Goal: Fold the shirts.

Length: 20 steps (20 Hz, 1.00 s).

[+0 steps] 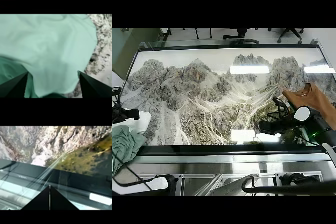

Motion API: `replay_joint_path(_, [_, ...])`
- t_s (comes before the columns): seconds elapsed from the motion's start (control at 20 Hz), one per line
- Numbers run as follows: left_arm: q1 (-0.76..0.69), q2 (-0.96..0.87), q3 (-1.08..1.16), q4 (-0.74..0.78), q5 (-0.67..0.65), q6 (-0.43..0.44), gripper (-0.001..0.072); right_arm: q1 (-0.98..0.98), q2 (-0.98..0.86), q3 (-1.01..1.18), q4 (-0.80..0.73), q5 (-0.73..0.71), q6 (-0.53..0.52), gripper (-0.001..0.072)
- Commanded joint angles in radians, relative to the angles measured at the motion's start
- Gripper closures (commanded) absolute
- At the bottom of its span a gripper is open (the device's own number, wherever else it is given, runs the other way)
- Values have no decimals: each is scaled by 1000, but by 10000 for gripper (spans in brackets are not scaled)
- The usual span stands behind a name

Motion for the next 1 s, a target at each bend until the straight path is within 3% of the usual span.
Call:
replay_joint_path(0.0, [-28, -212, 147, 67, -53, 10, 14, 1, -1, 0, 0, -2, 0, 681])
replay_joint_path(0.25, [-49, -400, 294, 68, -237, 79, 42, 1, -1, 0, 0, -24, 0, 681])
replay_joint_path(0.3, [-48, -429, 322, 68, -264, 79, 296, 1, -1, 0, 0, -24, 0, 681])
replay_joint_path(0.35, [-48, -454, 352, 68, -301, 81, 604, 1, -1, 0, 0, -24, 0, 681])
replay_joint_path(0.4, [-49, -476, 384, 66, -334, 84, 693, 1, -1, 0, 0, -24, 0, 681])
replay_joint_path(0.65, [-122, -429, 587, 18, -386, 35, 695, 1, -1, 0, 0, -24, 0, 681])
replay_joint_path(0.95, [-306, -195, 845, -408, -393, 38, 694, 1, -1, 0, 2, -24, 1, 681])
